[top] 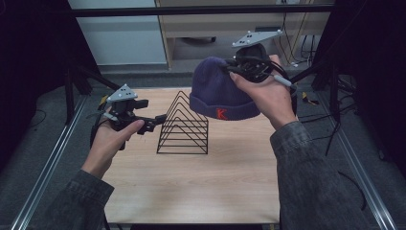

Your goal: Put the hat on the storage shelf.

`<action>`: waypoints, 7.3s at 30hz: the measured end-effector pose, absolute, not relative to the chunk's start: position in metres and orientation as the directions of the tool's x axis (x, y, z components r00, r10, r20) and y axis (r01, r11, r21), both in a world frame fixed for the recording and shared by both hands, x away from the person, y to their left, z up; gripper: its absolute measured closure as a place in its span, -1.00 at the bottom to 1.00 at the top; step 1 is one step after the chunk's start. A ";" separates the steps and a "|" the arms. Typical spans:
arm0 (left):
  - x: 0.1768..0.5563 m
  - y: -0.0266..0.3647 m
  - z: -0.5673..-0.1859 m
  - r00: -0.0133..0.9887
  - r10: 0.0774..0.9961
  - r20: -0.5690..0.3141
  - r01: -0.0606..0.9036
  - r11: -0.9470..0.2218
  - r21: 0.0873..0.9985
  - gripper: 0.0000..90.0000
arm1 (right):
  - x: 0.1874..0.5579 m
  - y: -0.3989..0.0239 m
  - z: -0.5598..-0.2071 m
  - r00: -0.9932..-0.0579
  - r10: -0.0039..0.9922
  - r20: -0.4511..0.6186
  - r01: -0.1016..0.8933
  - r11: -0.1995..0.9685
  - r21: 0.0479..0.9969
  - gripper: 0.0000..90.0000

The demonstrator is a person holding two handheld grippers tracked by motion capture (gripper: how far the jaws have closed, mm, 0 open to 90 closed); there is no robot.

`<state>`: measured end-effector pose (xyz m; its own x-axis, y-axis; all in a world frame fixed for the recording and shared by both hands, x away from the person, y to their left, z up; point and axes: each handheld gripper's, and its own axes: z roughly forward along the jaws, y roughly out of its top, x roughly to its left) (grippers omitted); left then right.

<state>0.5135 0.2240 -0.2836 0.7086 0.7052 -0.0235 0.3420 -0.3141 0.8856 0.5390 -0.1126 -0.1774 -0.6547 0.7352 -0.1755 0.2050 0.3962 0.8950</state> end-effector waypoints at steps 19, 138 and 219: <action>0.529 0.215 -0.289 0.728 0.684 -0.035 0.353 -0.331 0.875 -0.80 | 0.527 -0.063 -0.161 -0.744 0.650 -0.157 0.140 0.381 0.914 0.77; 0.539 0.241 -0.378 0.650 0.760 -0.004 0.474 -0.401 0.784 0.56 | 0.574 -0.034 -0.276 -0.785 0.613 -0.091 0.321 0.529 0.785 0.70; 0.535 0.268 -0.429 0.602 0.797 -0.052 0.550 -0.366 0.751 0.33 | 0.567 -0.021 -0.303 -0.813 0.578 -0.072 0.348 0.581 0.736 0.65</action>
<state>0.5349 0.2677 -0.4293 0.6017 0.7970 -0.0525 0.5502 -0.3659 0.7506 0.5672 -0.0207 -0.3027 -0.8132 0.5776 -0.0715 0.3482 0.5812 0.7355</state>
